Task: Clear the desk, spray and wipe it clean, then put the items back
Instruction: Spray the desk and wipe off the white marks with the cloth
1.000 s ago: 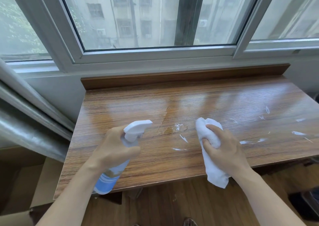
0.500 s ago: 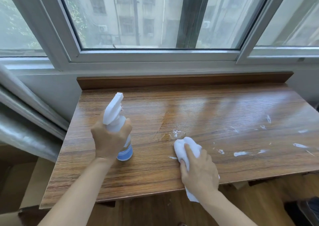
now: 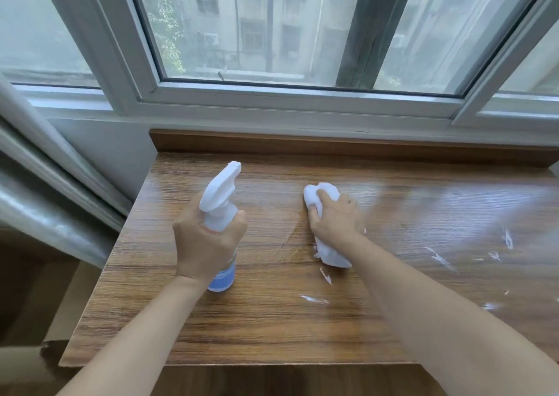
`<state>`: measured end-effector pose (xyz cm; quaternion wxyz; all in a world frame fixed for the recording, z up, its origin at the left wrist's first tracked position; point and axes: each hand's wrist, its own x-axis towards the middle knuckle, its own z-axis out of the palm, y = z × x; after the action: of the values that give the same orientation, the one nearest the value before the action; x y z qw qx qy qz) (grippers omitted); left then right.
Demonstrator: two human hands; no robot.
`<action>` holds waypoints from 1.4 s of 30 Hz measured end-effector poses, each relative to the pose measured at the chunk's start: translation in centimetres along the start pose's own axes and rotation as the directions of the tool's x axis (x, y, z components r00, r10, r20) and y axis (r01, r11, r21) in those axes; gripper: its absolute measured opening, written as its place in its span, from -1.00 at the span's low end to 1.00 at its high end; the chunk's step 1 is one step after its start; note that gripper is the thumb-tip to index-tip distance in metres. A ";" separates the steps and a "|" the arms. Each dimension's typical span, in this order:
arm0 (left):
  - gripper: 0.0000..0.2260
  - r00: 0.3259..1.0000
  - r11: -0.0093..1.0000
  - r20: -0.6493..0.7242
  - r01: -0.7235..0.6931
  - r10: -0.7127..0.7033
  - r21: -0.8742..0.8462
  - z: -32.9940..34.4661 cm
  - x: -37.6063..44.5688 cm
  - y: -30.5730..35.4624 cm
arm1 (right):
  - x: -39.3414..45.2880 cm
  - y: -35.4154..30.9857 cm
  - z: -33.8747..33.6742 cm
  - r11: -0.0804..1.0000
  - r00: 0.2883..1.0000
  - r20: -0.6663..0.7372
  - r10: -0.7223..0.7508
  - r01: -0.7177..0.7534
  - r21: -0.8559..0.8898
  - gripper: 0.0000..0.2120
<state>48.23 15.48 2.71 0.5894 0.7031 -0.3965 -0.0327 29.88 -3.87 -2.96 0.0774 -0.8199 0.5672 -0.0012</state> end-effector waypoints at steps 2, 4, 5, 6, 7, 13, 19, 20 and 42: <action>-0.59 1.000 1.000 0.003 -0.012 0.012 0.006 0.1 0.0 0.2 | 1.2 0.3 0.1 0.999 0.999 0.015 -0.043 0.043 0.010 -0.56; -0.61 1.000 1.000 0.003 -0.010 0.010 0.007 0.2 -0.1 0.4 | 0.8 1.0 0.1 0.991 0.991 0.021 -0.134 0.134 0.012 -0.58; -0.62 1.000 1.000 0.005 -0.007 0.007 0.007 0.2 -0.1 0.6 | -0.1 1.4 0.0 0.981 0.980 0.025 -0.196 0.196 0.003 -0.59; -0.63 1.000 1.000 0.007 -0.009 0.009 0.008 0.2 -0.1 0.7 | -1.3 1.8 0.0 0.967 0.966 0.031 -0.255 0.255 -0.010 -0.60; -0.65 1.000 1.000 0.011 -0.014 0.013 0.011 0.3 -0.1 0.8 | -2.8 2.1 0.1 0.953 0.952 0.031 -0.303 0.304 -0.018 -0.61; -0.66 1.000 0.999 -0.006 -0.010 0.010 0.035 0.8 0.3 0.6 | -14.2 2.9 2.0 0.892 0.892 -0.017 -0.451 0.451 -0.039 -0.63; -0.62 0.997 0.996 -0.019 -0.080 0.081 0.023 0.2 -0.4 0.3 | -13.7 2.7 2.1 0.956 0.956 -0.033 -0.292 0.292 -0.014 -0.60; -0.63 0.996 0.996 -0.026 -0.089 0.090 0.023 0.1 -0.5 0.2 | -12.6 2.4 1.9 0.971 0.971 -0.028 -0.238 0.238 -0.009 -0.59; -0.67 0.998 0.998 -0.003 -0.064 0.064 0.026 0.2 -0.2 0.6 | -13.2 1.1 2.0 0.852 0.852 -0.022 -0.522 0.523 0.013 -0.65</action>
<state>47.68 15.39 3.04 0.5816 0.6978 -0.4179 -0.0071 24.34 8.30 -3.95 0.0766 -0.9424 0.3239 -0.0346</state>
